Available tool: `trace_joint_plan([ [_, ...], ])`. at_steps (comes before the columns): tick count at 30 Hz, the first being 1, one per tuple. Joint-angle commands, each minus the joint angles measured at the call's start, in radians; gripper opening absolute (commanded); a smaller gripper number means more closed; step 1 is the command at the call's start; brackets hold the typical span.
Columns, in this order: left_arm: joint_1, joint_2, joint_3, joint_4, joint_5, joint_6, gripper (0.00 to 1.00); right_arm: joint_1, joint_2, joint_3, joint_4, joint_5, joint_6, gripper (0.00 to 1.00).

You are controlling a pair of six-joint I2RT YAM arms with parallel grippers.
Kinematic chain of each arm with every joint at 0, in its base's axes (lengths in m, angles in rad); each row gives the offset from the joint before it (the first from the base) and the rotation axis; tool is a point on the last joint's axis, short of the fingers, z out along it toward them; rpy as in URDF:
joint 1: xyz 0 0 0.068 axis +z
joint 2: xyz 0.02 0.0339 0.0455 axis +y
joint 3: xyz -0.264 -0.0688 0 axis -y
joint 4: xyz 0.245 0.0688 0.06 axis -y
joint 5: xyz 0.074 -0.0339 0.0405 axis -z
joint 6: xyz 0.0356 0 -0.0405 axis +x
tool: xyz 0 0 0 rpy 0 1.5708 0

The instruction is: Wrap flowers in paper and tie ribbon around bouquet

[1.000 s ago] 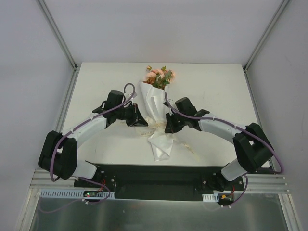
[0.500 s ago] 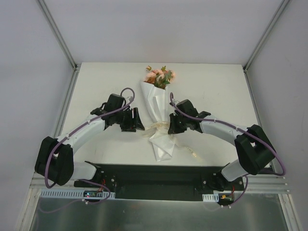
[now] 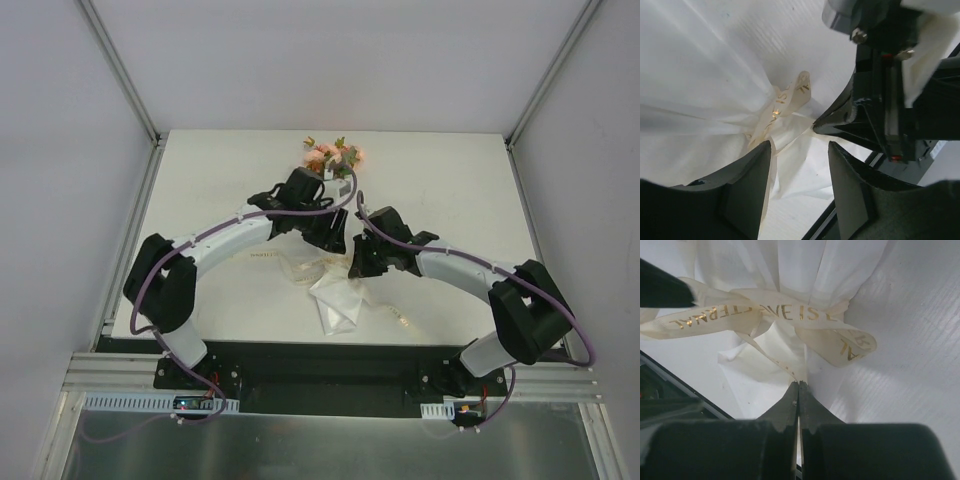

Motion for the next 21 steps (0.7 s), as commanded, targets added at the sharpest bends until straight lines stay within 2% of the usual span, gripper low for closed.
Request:
trace_joint_plan([
  [1, -0.026, 0.048, 0.033, -0.013, -0.038, 0.189, 0.50, -0.005, -0.070, -0.017, 0.030, -0.016, 0.037, 0.00],
  [7, -0.034, 0.109, 0.028, 0.007, -0.075, 0.224, 0.56, -0.011, -0.063, -0.029, 0.059, -0.049, 0.041, 0.00],
  [16, -0.049, 0.177, 0.024, 0.015, -0.106, 0.243, 0.54, -0.020, -0.063, -0.052, 0.076, -0.048, 0.058, 0.00],
  [18, -0.048, 0.183, 0.025, 0.018, -0.112, 0.243, 0.50, -0.022, -0.058, -0.055, 0.080, -0.046, 0.067, 0.00],
  [20, -0.048, 0.180, 0.024, 0.028, -0.112, 0.240, 0.42, -0.022, -0.054, -0.055, 0.084, -0.042, 0.073, 0.00],
  [21, -0.049, 0.178, 0.018, 0.036, -0.110, 0.231, 0.32, -0.022, -0.050, -0.057, 0.085, -0.040, 0.082, 0.00],
])
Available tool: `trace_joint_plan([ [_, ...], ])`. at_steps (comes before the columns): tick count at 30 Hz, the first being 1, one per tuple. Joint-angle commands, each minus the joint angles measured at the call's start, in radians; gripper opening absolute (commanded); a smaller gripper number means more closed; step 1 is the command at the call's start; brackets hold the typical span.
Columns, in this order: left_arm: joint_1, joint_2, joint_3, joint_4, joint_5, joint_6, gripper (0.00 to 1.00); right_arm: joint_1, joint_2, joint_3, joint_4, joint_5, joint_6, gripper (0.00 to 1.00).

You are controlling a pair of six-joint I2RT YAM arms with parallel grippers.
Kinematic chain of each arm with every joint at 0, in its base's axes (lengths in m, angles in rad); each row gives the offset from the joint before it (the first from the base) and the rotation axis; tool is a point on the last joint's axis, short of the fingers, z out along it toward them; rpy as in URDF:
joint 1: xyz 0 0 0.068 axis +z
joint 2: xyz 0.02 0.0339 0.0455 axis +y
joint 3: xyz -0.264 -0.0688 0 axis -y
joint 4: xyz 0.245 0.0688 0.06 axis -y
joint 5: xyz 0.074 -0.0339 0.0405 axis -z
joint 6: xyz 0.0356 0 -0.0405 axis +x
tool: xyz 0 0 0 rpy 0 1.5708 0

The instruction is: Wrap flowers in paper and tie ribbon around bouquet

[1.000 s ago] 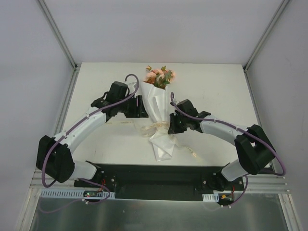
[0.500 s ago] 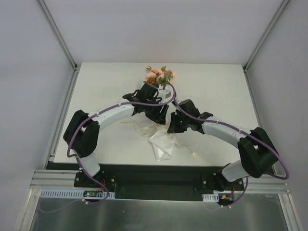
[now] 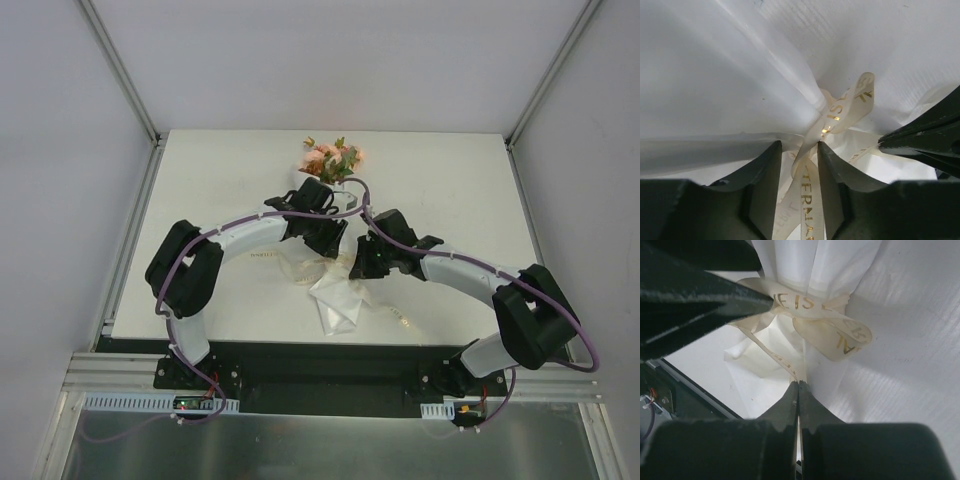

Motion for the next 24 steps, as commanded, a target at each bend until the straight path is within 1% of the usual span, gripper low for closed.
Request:
trace_joint_plan([
  [1, -0.010, -0.002, 0.010, 0.037, -0.016, 0.007, 0.27, -0.004, -0.010, -0.001, 0.036, -0.005, 0.039, 0.00],
  [2, -0.010, -0.008, 0.007, 0.040, -0.018, 0.002, 0.23, -0.006, -0.007, 0.001, 0.039, -0.003, 0.048, 0.00],
  [3, -0.010, -0.010, 0.004, 0.043, -0.021, -0.011, 0.13, -0.006, -0.004, 0.005, 0.047, -0.005, 0.057, 0.01],
  [5, -0.010, -0.038, -0.016, 0.064, -0.024, -0.025, 0.06, -0.009, 0.008, 0.016, 0.050, -0.005, 0.083, 0.00],
  [7, -0.010, -0.061, -0.042, 0.093, -0.008, -0.045, 0.01, -0.015, 0.021, 0.025, 0.055, -0.002, 0.114, 0.00],
  [12, -0.010, -0.116, -0.083, 0.126, 0.048, -0.097, 0.00, -0.029, 0.042, 0.030, 0.105, 0.003, 0.197, 0.00],
  [17, -0.010, -0.160, -0.123, 0.149, 0.071, -0.139, 0.00, -0.031, 0.045, 0.042, 0.137, 0.024, 0.246, 0.00],
  [24, -0.008, -0.197, -0.162, 0.167, 0.114, -0.176, 0.00, -0.034, 0.068, 0.027, 0.234, 0.073, 0.313, 0.00],
])
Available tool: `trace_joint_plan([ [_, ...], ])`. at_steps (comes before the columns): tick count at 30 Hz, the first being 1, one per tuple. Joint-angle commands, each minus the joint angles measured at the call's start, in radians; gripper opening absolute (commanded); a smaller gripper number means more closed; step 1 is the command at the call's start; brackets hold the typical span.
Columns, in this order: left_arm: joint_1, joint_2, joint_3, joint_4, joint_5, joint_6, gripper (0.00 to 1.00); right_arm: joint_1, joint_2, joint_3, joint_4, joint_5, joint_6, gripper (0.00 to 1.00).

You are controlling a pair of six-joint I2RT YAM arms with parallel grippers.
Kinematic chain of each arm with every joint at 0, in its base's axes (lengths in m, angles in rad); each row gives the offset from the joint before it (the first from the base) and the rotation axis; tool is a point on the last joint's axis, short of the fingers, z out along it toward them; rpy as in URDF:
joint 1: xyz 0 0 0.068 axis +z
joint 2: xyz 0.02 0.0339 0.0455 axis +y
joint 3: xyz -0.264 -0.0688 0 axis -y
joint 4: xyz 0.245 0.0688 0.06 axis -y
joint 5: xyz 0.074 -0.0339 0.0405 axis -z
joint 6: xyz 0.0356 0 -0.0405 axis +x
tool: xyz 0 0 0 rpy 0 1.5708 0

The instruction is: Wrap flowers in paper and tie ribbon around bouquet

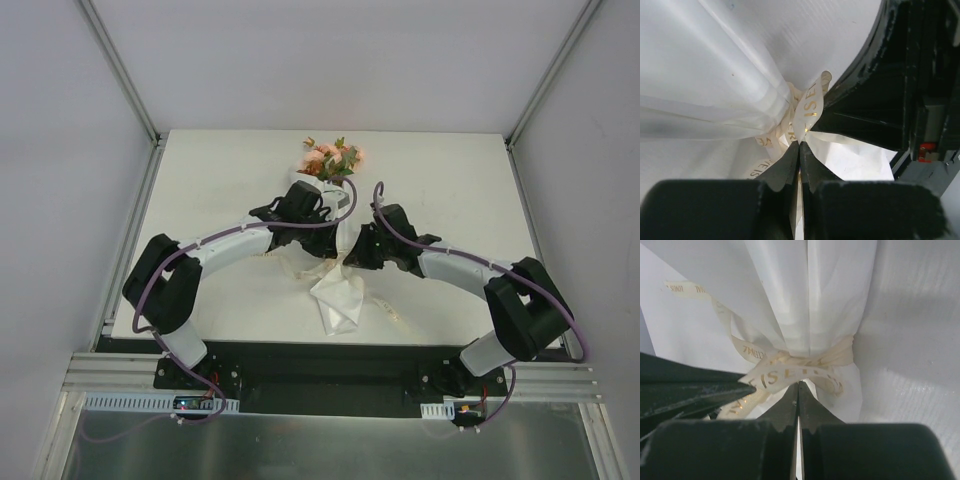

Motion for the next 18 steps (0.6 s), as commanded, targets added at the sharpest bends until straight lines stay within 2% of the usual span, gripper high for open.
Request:
trace_joint_plan([
  [1, -0.010, -0.058, -0.026, 0.040, 0.060, -0.040, 0.00, -0.006, 0.029, 0.032, 0.104, 0.049, 0.072, 0.00],
  [11, -0.008, -0.067, -0.079, 0.068, 0.091, -0.075, 0.00, -0.005, 0.070, 0.004, 0.304, 0.101, 0.120, 0.00],
  [18, -0.008, -0.066, -0.092, 0.091, 0.103, -0.095, 0.00, -0.003, 0.093, 0.000, 0.319, 0.072, 0.111, 0.00],
])
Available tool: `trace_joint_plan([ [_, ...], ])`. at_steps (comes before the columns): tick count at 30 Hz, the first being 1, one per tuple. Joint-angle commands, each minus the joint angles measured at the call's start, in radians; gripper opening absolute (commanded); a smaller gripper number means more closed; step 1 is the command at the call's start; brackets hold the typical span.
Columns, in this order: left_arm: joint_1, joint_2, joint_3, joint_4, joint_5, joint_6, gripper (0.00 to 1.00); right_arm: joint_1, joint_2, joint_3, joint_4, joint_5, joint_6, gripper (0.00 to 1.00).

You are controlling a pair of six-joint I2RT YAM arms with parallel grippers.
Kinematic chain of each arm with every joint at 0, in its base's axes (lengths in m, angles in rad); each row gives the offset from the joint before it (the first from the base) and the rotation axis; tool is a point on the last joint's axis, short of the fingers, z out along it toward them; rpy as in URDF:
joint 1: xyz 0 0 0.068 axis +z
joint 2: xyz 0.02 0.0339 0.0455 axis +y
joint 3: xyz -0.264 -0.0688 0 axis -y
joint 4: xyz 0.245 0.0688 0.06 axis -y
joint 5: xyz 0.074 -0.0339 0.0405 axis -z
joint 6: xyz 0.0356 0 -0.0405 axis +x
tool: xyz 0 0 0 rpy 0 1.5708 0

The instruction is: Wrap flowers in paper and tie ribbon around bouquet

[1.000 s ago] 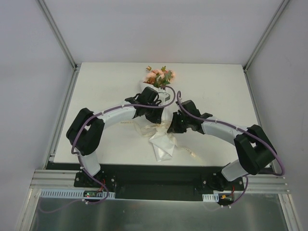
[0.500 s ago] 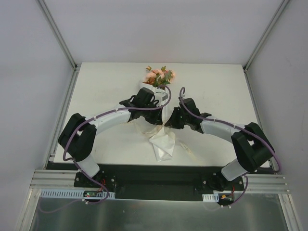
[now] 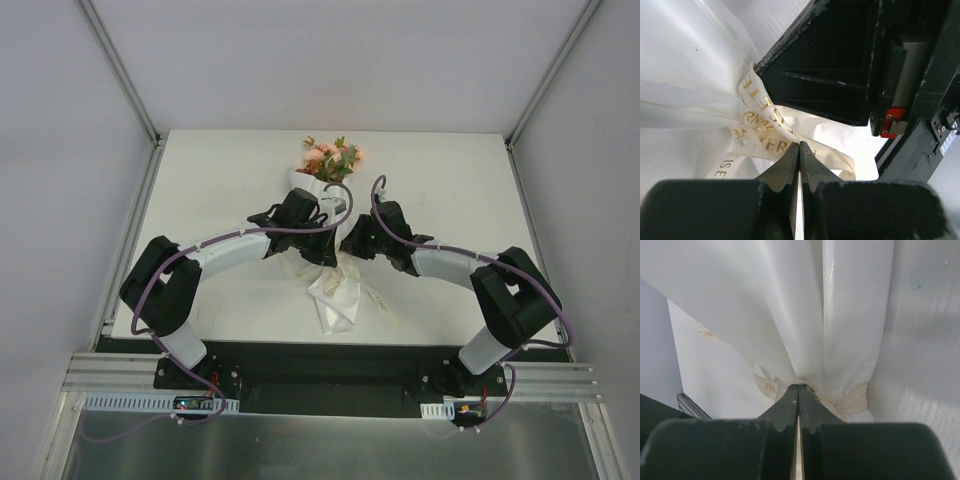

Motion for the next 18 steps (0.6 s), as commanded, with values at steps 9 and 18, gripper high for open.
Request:
trace_joint_plan([
  [9, -0.008, -0.050, -0.014, 0.042, 0.014, -0.023, 0.00, 0.005, -0.076, 0.022, -0.185, 0.028, -0.084, 0.24],
  [18, -0.002, -0.067, -0.039, 0.043, 0.012, -0.025, 0.00, 0.005, -0.176, 0.048, -0.379, 0.050, -0.130, 0.44],
])
